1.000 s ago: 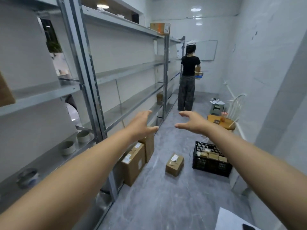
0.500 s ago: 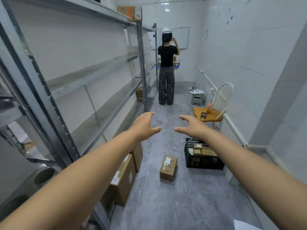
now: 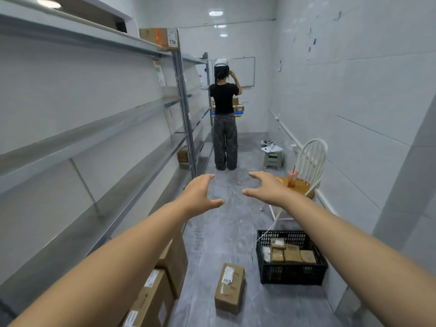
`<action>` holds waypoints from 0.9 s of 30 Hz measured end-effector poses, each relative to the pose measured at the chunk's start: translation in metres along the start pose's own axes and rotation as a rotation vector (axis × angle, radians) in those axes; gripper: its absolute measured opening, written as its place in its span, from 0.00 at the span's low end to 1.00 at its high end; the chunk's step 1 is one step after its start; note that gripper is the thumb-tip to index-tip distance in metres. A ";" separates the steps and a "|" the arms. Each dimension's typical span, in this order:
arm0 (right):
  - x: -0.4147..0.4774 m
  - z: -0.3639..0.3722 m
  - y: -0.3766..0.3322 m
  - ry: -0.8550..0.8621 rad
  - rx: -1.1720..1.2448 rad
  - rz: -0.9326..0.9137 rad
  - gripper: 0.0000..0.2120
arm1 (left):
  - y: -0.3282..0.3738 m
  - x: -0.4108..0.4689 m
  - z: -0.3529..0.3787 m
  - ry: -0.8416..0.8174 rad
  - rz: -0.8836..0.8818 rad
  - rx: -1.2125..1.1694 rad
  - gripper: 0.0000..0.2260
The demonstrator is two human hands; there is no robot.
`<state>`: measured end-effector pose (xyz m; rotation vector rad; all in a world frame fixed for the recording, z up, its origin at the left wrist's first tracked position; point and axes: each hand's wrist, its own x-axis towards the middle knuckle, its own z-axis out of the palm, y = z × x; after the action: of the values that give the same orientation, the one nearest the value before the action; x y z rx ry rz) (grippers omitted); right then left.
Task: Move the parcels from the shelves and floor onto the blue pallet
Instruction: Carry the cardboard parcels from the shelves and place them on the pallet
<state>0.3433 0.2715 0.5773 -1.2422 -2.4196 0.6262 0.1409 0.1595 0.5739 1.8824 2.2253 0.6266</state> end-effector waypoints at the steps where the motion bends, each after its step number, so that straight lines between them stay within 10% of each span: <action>1: 0.013 -0.001 0.005 0.000 0.004 0.003 0.37 | -0.002 0.014 0.005 0.001 -0.005 -0.010 0.41; 27: 0.376 0.228 0.142 -0.215 0.259 0.391 0.35 | -0.230 0.360 0.213 -0.300 -0.219 -0.309 0.38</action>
<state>0.1178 0.6042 0.3491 -1.6134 -2.1713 1.1988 -0.0555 0.5260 0.3396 1.4528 1.9749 0.5694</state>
